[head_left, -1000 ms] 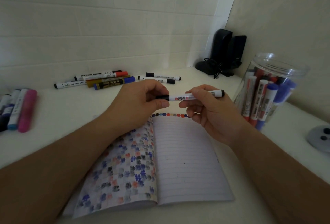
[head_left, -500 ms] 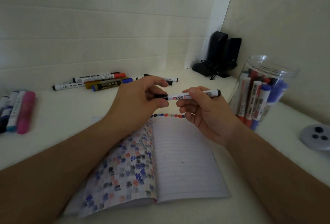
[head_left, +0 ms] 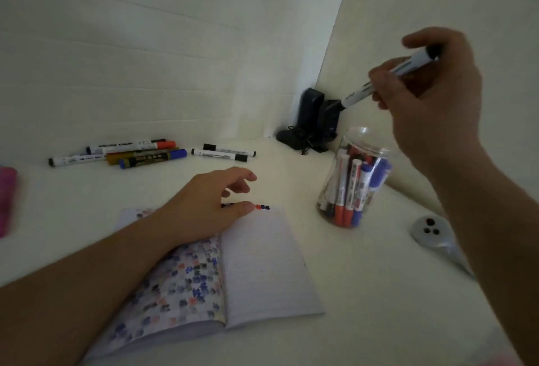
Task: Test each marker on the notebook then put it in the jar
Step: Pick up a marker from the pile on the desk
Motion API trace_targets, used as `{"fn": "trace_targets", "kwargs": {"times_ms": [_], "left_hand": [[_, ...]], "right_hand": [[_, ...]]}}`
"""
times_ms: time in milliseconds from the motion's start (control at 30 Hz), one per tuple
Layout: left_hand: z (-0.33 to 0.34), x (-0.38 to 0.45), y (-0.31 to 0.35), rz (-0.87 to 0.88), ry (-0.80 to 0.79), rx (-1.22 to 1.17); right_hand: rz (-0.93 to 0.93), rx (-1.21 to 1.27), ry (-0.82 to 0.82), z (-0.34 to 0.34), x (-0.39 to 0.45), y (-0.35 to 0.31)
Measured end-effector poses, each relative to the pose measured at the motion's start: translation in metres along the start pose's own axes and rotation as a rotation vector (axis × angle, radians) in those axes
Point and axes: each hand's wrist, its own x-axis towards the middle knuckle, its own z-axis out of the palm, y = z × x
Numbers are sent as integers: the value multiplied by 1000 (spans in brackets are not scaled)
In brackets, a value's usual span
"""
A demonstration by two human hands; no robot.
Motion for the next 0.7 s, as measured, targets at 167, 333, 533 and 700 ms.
{"fn": "trace_targets", "kwargs": {"times_ms": [167, 333, 533, 700], "left_hand": [[-1, -1, 1, -19, 8, 6], [-1, -2, -3, -42, 20, -4], [1, -2, -9, -57, 7, -34], [1, -1, -9, -59, 2, -41]], "right_hand": [[62, -318, 4, -40, 24, 25], [118, -560, -168, -38, 19, 61], [209, -599, -173, -30, 29, 81], [234, -486, -168, -20, 35, 70]]}}
